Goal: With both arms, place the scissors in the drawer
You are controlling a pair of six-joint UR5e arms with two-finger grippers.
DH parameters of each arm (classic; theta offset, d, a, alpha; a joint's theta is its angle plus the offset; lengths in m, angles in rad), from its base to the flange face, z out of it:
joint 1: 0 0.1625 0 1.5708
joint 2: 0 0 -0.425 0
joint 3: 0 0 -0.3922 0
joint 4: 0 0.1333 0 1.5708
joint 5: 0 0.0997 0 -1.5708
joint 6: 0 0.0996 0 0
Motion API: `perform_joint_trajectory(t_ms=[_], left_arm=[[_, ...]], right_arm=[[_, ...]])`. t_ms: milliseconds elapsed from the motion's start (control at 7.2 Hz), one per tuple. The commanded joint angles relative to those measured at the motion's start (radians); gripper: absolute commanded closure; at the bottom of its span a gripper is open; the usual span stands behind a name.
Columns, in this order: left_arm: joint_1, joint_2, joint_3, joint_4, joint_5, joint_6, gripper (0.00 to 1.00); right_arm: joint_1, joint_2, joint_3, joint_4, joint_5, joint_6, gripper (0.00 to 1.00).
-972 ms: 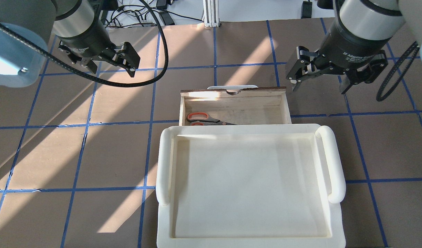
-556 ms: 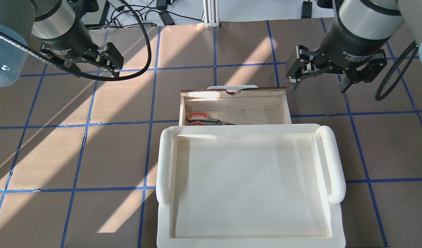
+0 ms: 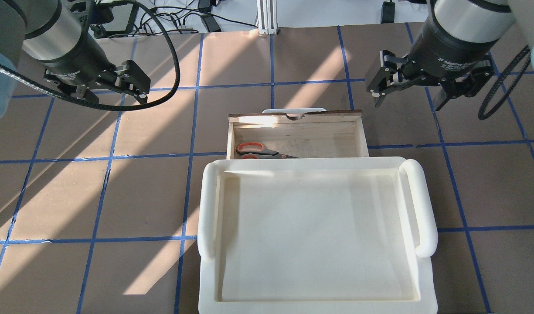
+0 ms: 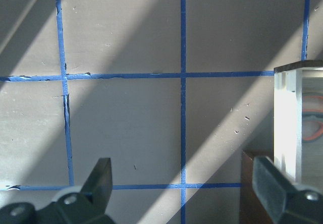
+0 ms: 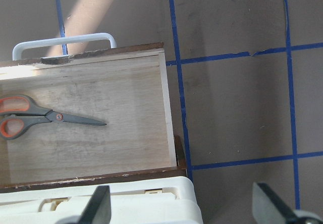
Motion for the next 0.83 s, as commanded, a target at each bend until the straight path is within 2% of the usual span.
perform_joint_trajectory(t_ms=[0,694], left_arm=[[0.0,0.017,-0.009,-0.001,0.003,-0.001,0.0],[0.003,0.019,-0.01,-0.003,0.0,0.001,0.0]], right_arm=[[-0.015,0.004,-0.001,-0.013,-0.002,-0.001,0.0],[-0.012,0.001,0.003,0.001,0.006,-0.001,0.0]])
